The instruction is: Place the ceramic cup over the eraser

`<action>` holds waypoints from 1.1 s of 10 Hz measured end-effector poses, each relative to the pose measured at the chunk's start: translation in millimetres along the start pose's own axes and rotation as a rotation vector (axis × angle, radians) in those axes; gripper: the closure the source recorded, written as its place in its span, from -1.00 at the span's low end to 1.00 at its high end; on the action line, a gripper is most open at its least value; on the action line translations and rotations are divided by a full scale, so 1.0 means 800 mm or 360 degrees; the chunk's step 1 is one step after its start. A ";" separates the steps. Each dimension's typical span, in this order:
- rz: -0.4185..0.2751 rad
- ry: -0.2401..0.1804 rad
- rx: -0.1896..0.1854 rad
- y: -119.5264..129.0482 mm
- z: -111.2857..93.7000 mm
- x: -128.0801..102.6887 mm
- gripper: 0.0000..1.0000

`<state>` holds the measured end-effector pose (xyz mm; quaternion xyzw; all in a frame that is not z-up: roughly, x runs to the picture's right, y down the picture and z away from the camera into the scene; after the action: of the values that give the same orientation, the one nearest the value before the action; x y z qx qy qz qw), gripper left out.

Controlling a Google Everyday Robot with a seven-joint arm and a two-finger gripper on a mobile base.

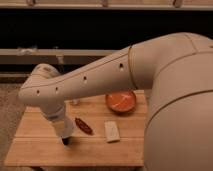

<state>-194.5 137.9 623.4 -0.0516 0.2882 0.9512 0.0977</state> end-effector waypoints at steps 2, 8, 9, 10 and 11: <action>-0.0011 0.0006 0.0030 -0.007 0.007 0.003 1.00; 0.0017 -0.0008 -0.0028 -0.007 0.073 0.006 0.47; 0.0036 -0.0006 -0.0041 -0.003 0.082 0.003 0.31; 0.0057 -0.0005 -0.0055 0.001 0.089 0.000 0.11; 0.0075 -0.0007 -0.0067 0.005 0.098 -0.002 -0.09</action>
<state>-196.9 178.1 690.7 -0.0448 0.2690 0.9592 0.0747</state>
